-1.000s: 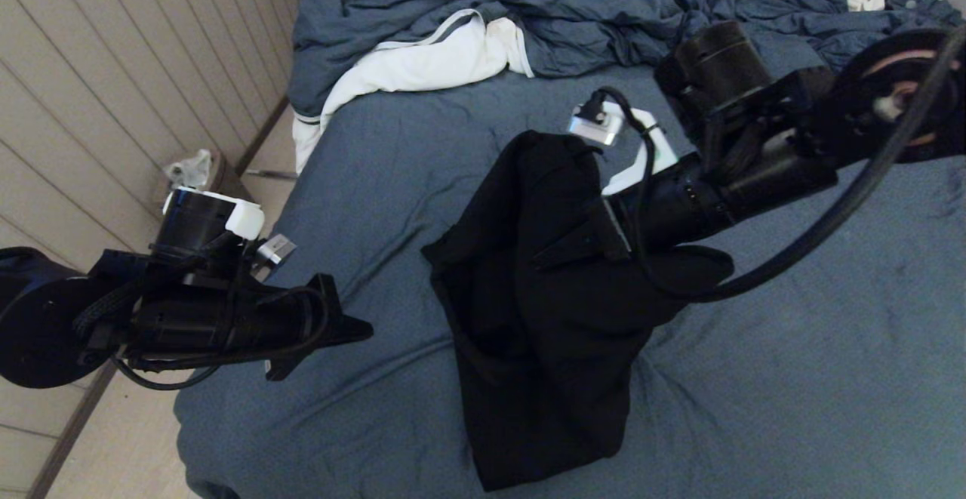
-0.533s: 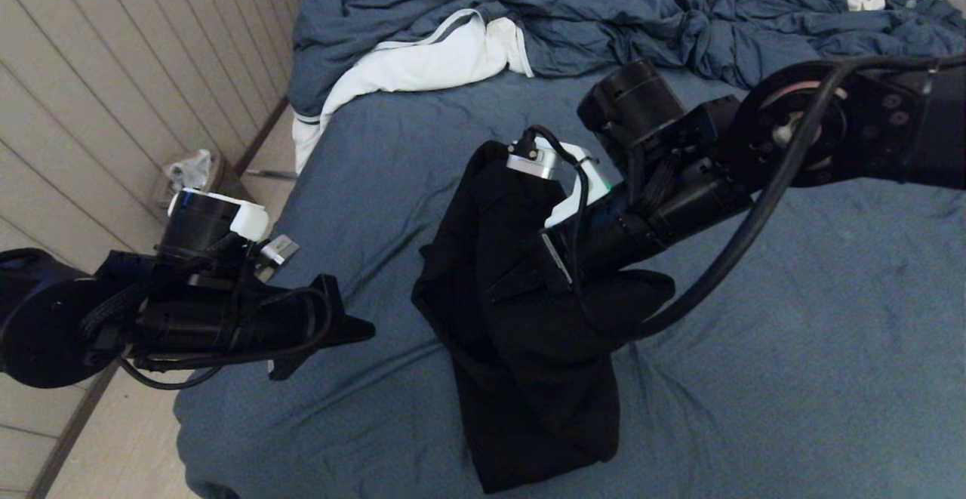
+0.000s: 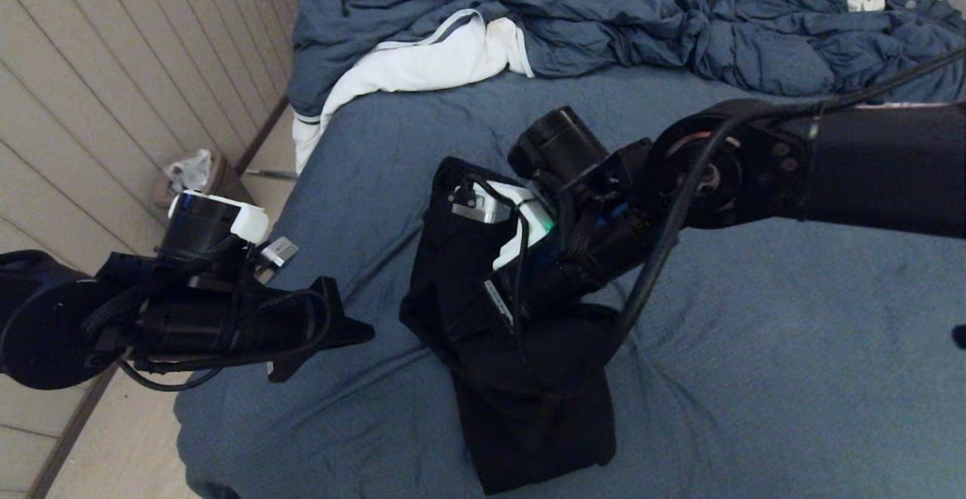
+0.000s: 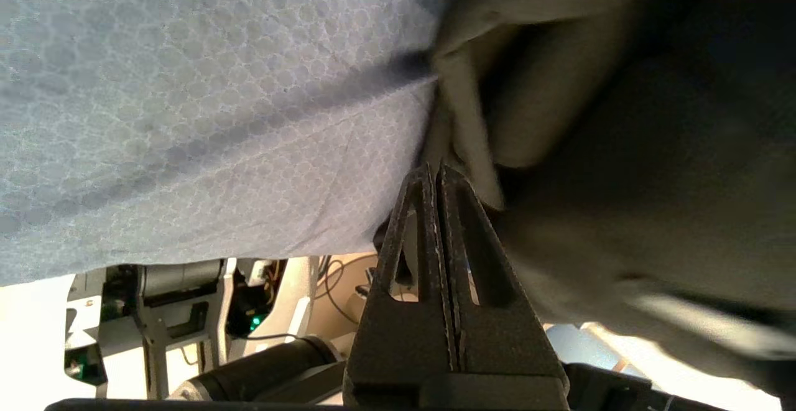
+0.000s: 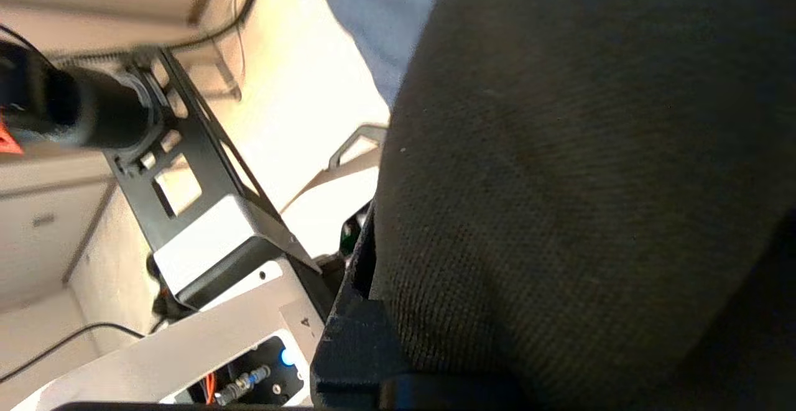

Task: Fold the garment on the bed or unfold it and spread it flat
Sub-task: Fold the black sweatshirt

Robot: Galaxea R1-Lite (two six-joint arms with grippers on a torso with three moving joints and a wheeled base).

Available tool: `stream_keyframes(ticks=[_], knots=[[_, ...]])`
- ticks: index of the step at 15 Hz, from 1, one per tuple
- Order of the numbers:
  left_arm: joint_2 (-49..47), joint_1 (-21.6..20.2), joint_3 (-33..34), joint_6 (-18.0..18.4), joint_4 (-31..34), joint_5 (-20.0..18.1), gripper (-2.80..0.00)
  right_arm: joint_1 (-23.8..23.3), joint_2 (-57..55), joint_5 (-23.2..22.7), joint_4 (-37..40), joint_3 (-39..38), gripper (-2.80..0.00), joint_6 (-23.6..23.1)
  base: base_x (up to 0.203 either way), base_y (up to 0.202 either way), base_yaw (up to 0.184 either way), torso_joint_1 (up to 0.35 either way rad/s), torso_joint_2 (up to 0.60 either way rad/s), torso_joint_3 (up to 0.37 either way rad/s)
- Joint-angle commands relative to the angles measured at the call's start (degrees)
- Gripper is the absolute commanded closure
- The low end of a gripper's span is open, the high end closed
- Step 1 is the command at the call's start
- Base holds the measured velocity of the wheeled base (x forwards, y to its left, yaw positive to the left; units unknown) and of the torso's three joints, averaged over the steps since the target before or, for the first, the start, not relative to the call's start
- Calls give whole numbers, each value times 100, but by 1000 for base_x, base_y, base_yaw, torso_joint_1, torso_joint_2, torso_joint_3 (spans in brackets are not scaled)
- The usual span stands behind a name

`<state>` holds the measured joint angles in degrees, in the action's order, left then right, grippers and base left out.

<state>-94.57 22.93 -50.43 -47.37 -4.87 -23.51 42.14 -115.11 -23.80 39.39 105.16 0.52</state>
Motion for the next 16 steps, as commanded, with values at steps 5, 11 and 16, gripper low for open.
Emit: stream_keyframes(ticks=[5, 11, 16], knots=[[-35, 1, -2, -26, -5, -13, 0, 154, -410, 368, -28, -26, 0, -61, 0, 0, 0, 0, 0, 0], [-44, 1, -2, -26, -5, -13, 0, 155, -222, 367, -19, 35, -280, -65, 0, 0, 0, 0, 0, 0], [-88, 1, -2, -18, -5, -13, 0, 224, -32, 335, -36, 188, -280, -61, 0, 0, 0, 0, 0, 0]])
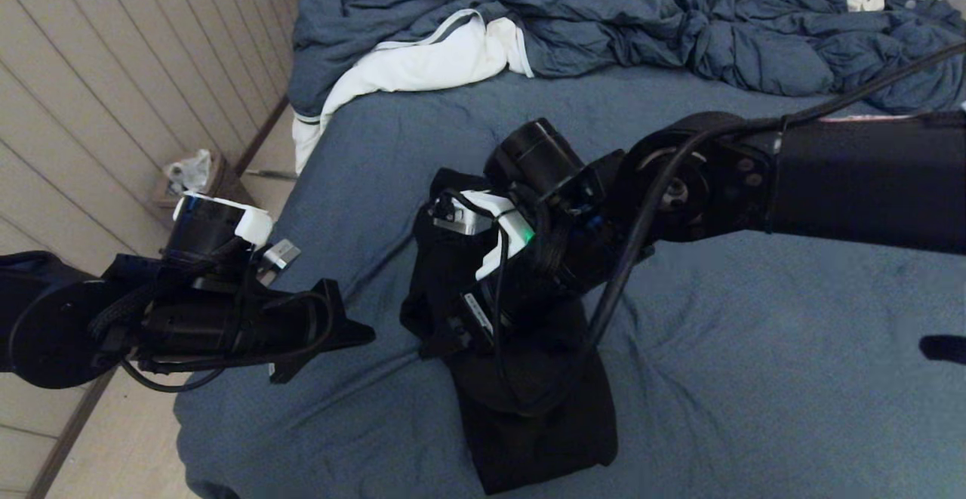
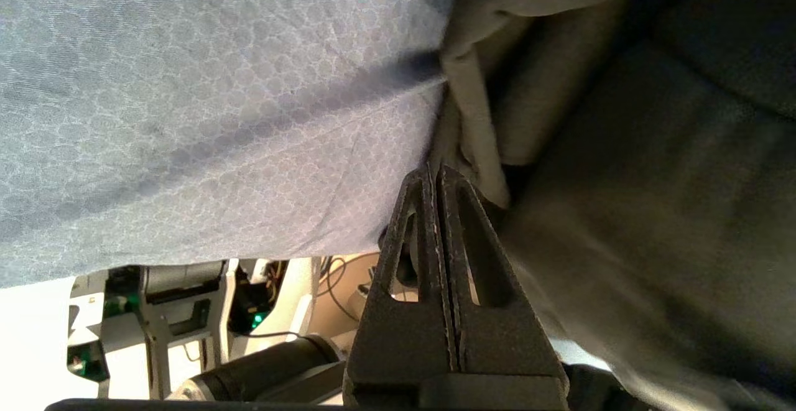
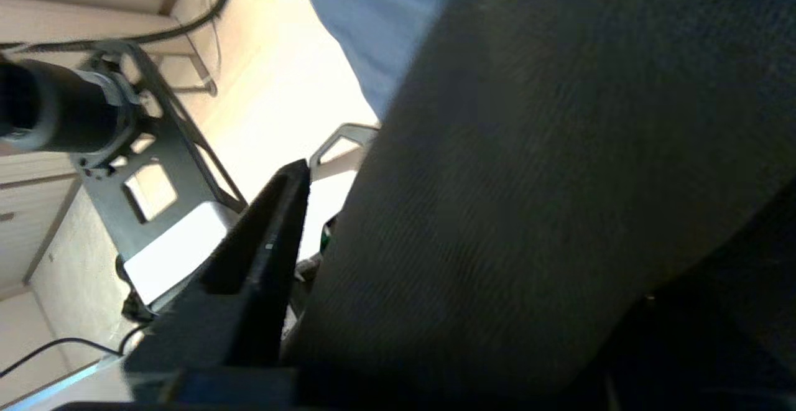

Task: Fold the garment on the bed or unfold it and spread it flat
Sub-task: Fold the black sweatshirt

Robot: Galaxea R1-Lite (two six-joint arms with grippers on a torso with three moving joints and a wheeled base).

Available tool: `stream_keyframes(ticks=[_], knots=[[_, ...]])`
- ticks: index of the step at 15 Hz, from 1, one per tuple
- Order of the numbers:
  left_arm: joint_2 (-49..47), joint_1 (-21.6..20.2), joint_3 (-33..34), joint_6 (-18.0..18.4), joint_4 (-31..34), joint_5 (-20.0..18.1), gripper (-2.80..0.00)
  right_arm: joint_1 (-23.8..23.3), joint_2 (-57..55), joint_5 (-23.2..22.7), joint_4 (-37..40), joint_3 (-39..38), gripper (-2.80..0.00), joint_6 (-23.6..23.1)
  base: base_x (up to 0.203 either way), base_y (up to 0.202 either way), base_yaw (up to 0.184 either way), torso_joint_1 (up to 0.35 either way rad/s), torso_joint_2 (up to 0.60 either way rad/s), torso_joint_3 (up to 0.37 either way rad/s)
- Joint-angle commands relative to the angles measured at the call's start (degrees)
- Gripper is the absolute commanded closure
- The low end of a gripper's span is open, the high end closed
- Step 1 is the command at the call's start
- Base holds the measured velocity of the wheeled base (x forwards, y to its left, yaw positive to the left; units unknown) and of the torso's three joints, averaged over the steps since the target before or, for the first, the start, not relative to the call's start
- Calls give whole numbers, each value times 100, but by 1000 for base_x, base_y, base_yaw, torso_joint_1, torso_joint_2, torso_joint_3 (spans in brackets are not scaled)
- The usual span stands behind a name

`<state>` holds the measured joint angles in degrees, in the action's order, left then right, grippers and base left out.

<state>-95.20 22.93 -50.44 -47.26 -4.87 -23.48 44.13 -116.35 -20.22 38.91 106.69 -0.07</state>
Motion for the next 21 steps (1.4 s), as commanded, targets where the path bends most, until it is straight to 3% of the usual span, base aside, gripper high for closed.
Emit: stream_keyframes(ticks=[1, 17, 18, 21], knots=[[-25, 1, 0, -29, -5, -16, 0, 33, 189, -25, 11, 76, -280, 4, 0, 0, 0, 0, 0, 0], [-113, 1, 0, -29, -5, -7, 0, 8, 728, -2, -103, 478, -280, 92, 0, 0, 0, 0, 0, 0], [-113, 1, 0, -29, -5, -7, 0, 8, 728, 48, -103, 408, 0, 117, 0, 0, 0, 0, 0, 0], [-34, 1, 32, -20, -105, -4, 0, 52, 675, 196, -103, 353, 0, 345, 0, 0, 0, 0, 0, 0]])
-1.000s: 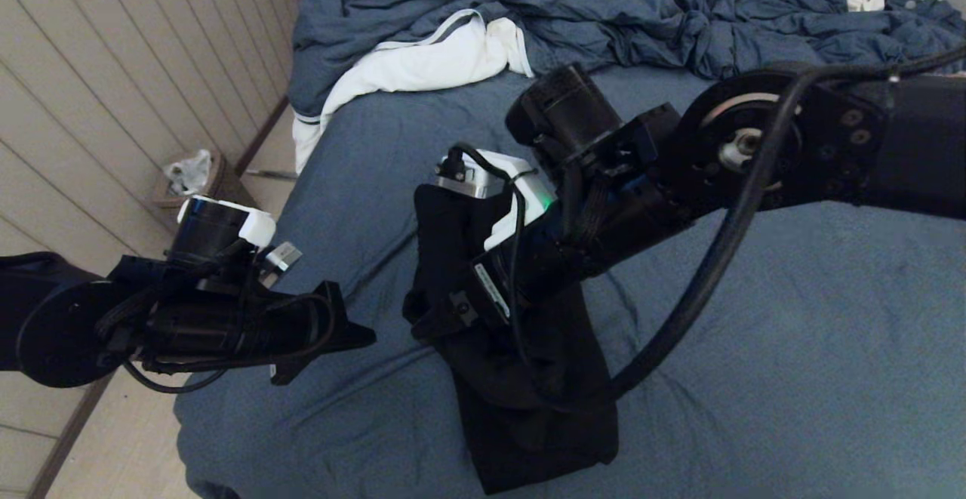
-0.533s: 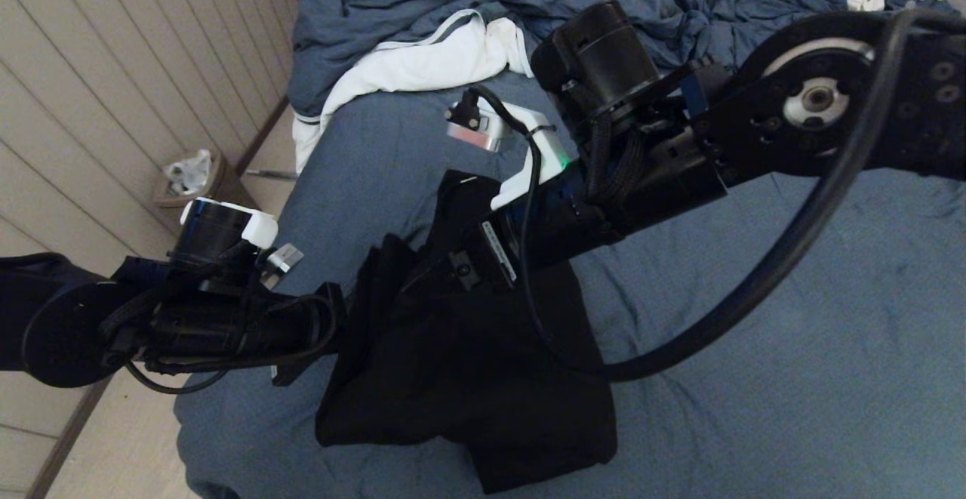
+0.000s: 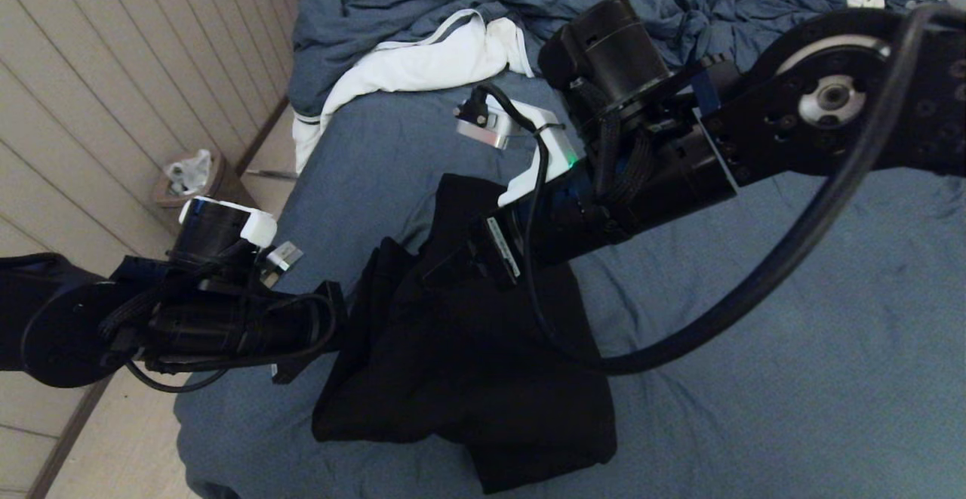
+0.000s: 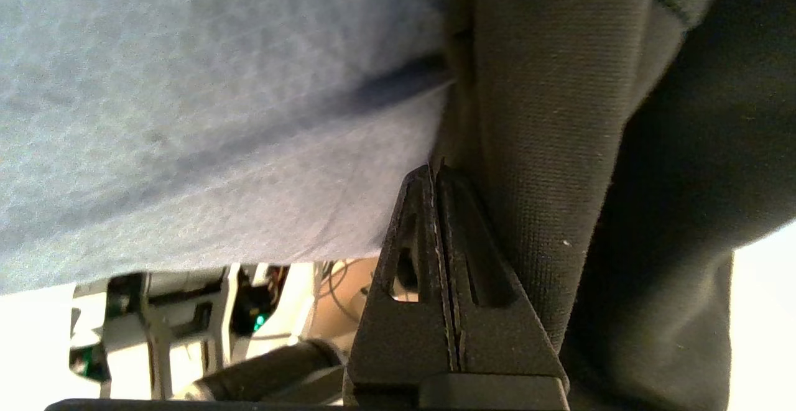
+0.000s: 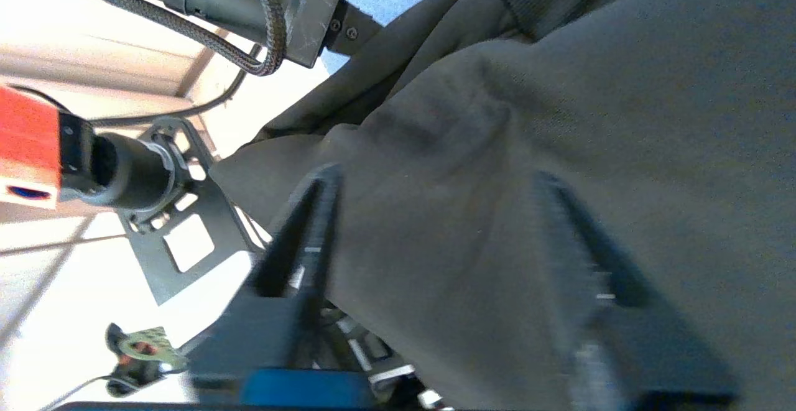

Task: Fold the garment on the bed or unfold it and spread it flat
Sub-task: Fold the black sweatshirt

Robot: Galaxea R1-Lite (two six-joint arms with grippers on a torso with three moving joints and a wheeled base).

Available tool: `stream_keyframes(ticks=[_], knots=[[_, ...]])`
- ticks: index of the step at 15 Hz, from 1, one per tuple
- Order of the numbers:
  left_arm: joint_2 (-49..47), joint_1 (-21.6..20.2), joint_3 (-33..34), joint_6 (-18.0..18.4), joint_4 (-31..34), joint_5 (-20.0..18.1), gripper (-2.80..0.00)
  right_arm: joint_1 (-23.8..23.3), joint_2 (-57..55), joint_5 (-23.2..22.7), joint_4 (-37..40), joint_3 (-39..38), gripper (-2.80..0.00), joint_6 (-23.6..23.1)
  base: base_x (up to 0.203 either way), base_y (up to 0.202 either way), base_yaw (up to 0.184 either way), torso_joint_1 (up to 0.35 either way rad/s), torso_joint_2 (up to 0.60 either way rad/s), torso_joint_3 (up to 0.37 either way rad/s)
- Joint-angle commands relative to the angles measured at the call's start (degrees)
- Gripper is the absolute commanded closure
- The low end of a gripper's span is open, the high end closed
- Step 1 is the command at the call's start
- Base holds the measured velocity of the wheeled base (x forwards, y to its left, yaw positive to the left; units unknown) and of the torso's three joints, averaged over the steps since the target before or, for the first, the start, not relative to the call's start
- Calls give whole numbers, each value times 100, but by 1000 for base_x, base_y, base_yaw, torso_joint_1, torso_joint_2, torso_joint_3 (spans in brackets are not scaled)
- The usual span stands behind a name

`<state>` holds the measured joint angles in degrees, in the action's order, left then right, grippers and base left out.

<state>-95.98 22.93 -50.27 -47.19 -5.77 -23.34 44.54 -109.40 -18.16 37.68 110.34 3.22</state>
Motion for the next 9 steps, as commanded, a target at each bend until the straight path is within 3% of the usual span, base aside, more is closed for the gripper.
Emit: stream_keyframes(ticks=[1, 6, 9], knots=[[69, 1, 59, -27, -140, -13, 0, -4, 11, -3, 20, -12, -280, 122, 0, 0, 0, 0, 0, 0], [434, 1, 94, -28, -685, 218, 0, -408, 579, -11, -151, -540, -280, 579, 0, 0, 0, 0, 0, 0], [547, 264, -418, 15, -574, 410, 0, -761, 1045, -8, -1334, -1787, -280, 733, 0, 0, 0, 0, 0, 0]])
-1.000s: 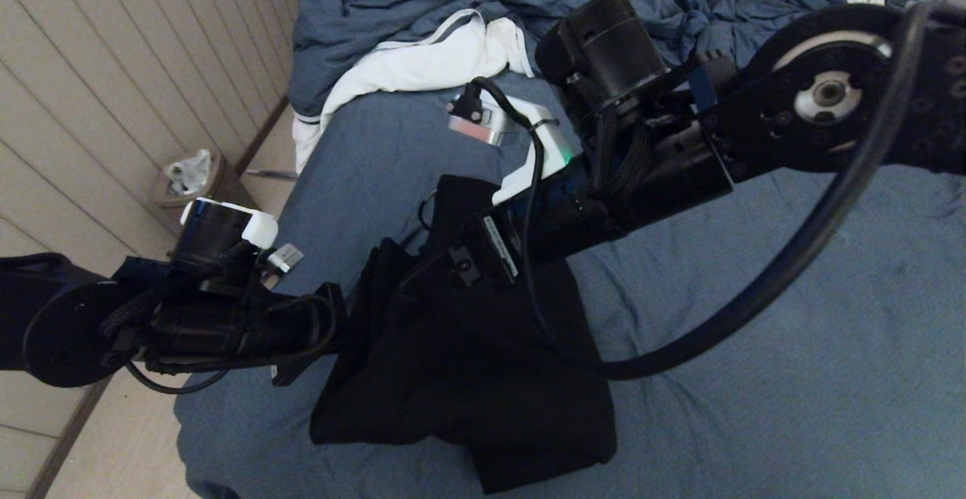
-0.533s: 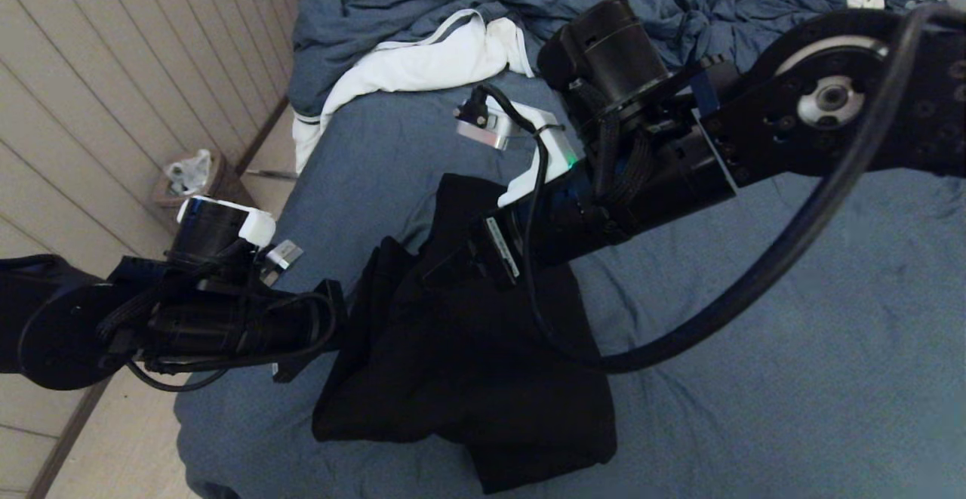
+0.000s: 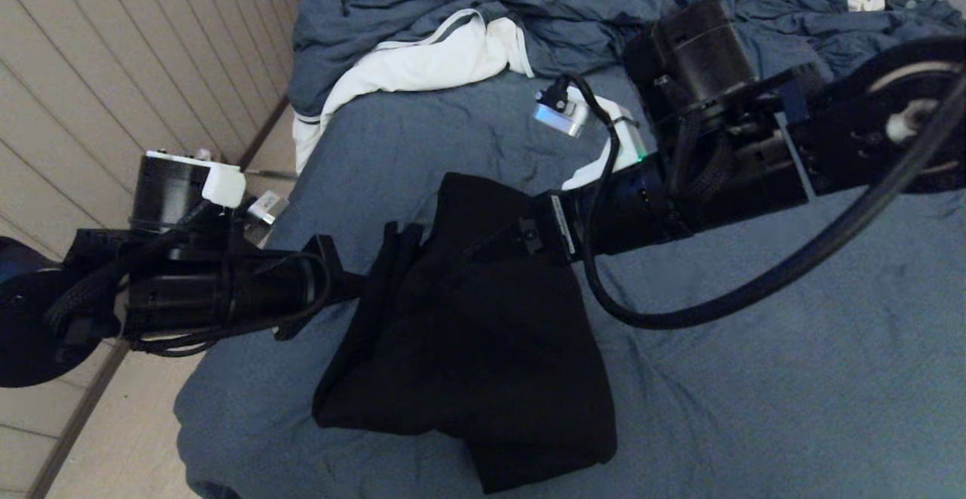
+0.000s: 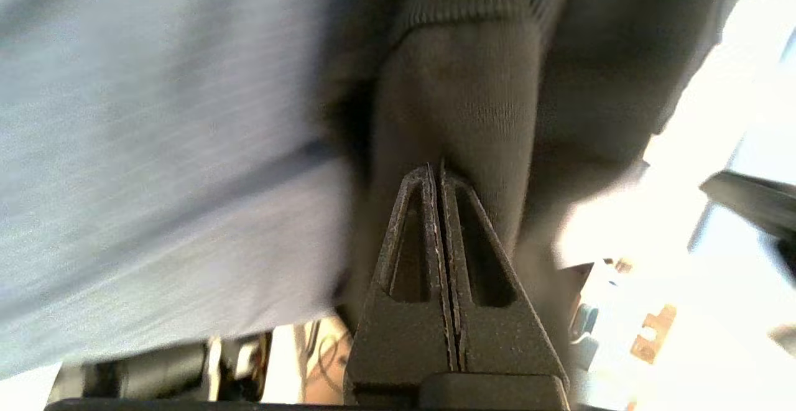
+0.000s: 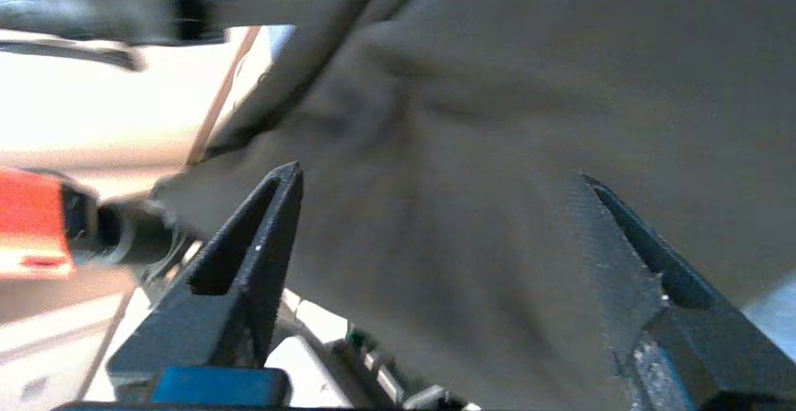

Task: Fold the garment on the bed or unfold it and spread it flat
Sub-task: Fold the black sweatshirt

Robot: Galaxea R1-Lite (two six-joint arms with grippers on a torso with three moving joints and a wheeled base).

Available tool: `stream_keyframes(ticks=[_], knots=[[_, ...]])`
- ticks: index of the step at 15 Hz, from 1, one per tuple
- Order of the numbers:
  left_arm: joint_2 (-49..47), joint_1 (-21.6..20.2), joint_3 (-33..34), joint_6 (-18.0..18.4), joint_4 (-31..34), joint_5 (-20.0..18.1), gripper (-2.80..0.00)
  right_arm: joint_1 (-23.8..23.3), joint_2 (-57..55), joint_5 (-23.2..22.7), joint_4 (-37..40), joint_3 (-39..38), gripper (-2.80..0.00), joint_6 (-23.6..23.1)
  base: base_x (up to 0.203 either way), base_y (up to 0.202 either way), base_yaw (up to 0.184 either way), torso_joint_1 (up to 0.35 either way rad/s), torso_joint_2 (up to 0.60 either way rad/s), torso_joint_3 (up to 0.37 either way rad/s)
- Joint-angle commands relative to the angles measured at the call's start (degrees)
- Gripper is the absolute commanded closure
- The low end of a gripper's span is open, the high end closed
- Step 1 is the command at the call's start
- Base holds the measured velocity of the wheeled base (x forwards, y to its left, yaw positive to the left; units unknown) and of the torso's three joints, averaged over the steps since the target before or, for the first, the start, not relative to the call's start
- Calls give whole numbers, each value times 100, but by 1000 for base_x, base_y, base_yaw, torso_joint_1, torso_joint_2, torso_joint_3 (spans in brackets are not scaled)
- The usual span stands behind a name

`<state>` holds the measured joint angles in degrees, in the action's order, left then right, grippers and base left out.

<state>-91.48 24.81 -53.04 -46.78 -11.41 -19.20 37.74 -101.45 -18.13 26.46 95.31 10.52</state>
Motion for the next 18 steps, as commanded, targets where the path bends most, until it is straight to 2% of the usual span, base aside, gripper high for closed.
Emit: stream_keyframes(ticks=[1, 3, 5, 7, 9, 10, 12, 16, 18], knots=[[105, 157, -359, -14, 69, 79, 0, -220, 402, -9, -613, -704, -280, 21, 0, 0, 0, 0, 0, 0], [112, 205, -959, 106, 469, 224, 0, -695, 805, -30, -1011, -1171, -280, 25, 0, 0, 0, 0, 0, 0], [108, 323, -1612, 199, 961, 302, 0, -1116, 1065, -43, -1089, -1450, -280, 7, 0, 0, 0, 0, 0, 0], [44, 934, -1896, 238, 1240, 336, 0, -1302, 1342, -63, -1341, -1849, -280, 33, 0, 0, 0, 0, 0, 0], [-159, 1448, -2048, 313, 1290, 355, 0, -1361, 1575, -100, -2387, -2329, -280, 30, 0, 0, 0, 0, 0, 0], [-248, 1506, -2155, 348, 1302, 355, 0, -1378, 1679, -134, -2671, -2444, -280, 19, 0, 0, 0, 0, 0, 0], [-266, 1601, -2035, 355, 1323, 351, 0, -1383, 1690, -165, -2646, -2383, -280, 12, 0, 0, 0, 0, 0, 0], [-241, 1928, -1207, 362, 1294, 362, 0, -1436, 1611, -174, -2646, -2368, -280, 20, 0, 0, 0, 0, 0, 0], [-228, 1965, -917, 366, 1291, 472, 0, -1427, 1544, -182, -2655, -2401, -280, 20, 0, 0, 0, 0, 0, 0]])
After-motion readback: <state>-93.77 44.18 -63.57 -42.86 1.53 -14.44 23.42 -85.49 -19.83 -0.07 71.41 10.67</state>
